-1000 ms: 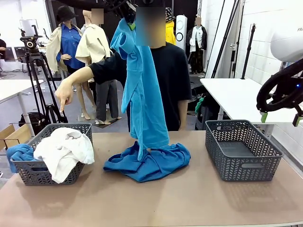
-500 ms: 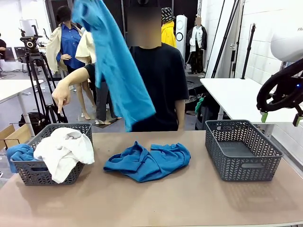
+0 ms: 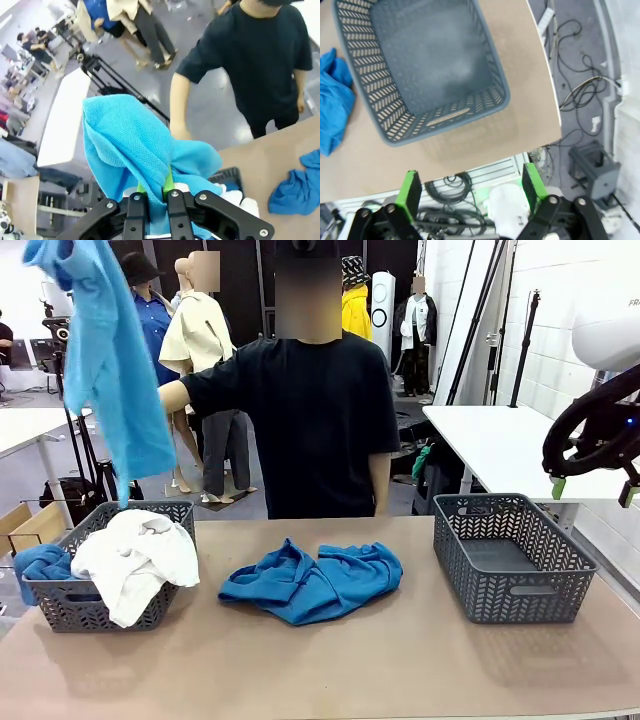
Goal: Sort the tops and bottoms.
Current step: Sort the clothes according to human instructions.
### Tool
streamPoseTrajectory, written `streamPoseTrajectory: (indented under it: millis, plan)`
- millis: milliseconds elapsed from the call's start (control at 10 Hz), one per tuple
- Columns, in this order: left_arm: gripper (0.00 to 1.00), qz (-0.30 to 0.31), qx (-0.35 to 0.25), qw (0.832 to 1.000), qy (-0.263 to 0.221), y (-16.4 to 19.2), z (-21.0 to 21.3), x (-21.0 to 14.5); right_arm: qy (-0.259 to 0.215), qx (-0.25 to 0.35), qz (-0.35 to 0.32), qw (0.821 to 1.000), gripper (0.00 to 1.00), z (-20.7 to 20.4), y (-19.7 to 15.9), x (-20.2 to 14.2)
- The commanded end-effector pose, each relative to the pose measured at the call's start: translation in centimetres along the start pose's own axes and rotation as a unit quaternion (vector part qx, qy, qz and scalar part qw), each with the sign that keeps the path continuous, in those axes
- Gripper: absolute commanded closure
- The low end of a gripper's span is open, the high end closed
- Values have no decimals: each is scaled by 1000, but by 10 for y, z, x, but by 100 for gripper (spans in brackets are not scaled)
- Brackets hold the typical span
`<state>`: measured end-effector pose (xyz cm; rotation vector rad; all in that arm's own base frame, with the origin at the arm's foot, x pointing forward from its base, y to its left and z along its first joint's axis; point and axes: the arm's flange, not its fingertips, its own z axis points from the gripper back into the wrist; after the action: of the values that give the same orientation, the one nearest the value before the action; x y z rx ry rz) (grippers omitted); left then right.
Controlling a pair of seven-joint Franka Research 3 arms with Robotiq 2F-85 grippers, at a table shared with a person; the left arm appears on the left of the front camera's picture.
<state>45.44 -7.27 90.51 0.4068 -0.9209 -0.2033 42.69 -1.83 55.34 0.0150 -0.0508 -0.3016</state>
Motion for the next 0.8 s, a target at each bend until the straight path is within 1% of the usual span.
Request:
streamPoseTrajectory:
  millis: [0, 100, 200, 300, 400, 500, 600, 700]
  plan:
    - [100, 14, 3, 1000, 16, 0, 7, -39, 0, 2, 4, 1000, 0, 0, 0, -1]
    - [100, 29, 4, 999, 32, 4, 4, -54, 0, 2, 4, 1000, 0, 0, 0, -1]
    - [100, 35, -4, 999, 30, 4, 8, -66, 0, 2, 4, 1000, 0, 0, 0, -1]
    - [100, 47, -30, 998, 29, 0, 8, -78, 0, 2, 4, 1000, 0, 0, 0, -1]
    - [100, 53, -26, 997, 44, -6, -2, -90, 0, 2, 4, 1000, 0, 0, 0, -1]
    - [100, 54, -39, 995, 76, -17, -22, -104, 0, 2, 4, 1000, 0, 0, 0, -1]
    - [100, 53, -38, 992, 109, -30, -43, -115, 0, 2, 4, 1000, 0, 0, 0, -1]
    - [100, 46, -80, 987, 132, -42, -65, -124, 0, 2, 4, 1000, 0, 0, 0, -1]
